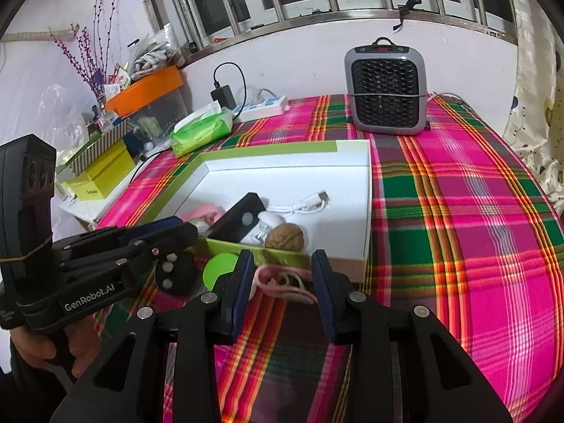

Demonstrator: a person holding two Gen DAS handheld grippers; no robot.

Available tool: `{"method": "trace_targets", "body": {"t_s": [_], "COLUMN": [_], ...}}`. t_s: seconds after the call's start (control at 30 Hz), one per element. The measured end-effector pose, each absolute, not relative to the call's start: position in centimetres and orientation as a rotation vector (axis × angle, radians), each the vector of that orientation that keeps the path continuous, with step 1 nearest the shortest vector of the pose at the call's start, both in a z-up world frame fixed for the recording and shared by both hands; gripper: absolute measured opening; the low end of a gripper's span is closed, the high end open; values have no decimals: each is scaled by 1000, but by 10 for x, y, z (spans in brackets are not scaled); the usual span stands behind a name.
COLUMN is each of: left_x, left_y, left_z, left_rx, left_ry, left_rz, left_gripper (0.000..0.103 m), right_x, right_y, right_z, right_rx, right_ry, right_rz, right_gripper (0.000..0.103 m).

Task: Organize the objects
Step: 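Open both tools to release the black device and white cable in the box, then withdraw both open tools from the box toward the remaining items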

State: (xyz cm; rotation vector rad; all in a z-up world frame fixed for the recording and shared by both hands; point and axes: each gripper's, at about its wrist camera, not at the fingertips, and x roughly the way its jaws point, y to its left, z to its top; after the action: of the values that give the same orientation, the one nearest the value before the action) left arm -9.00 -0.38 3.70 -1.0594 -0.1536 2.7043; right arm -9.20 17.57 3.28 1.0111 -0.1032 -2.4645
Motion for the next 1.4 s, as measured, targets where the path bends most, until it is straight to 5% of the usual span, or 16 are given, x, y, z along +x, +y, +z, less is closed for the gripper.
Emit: {"method": "trace_targets", "body": {"t_s": [1.4], "left_x": [-68], "left_y": [-26], "left_z": [24], "left_rx": [-1074], "left_ry": [-235], "left_rz": [2740], "left_gripper": [22], "right_x": [-81], "right_y": [161], "right_z": [22], "right_rx": [1037], "right_ry": [-20], "right_rz": [-2415], "right_gripper": [41]}}
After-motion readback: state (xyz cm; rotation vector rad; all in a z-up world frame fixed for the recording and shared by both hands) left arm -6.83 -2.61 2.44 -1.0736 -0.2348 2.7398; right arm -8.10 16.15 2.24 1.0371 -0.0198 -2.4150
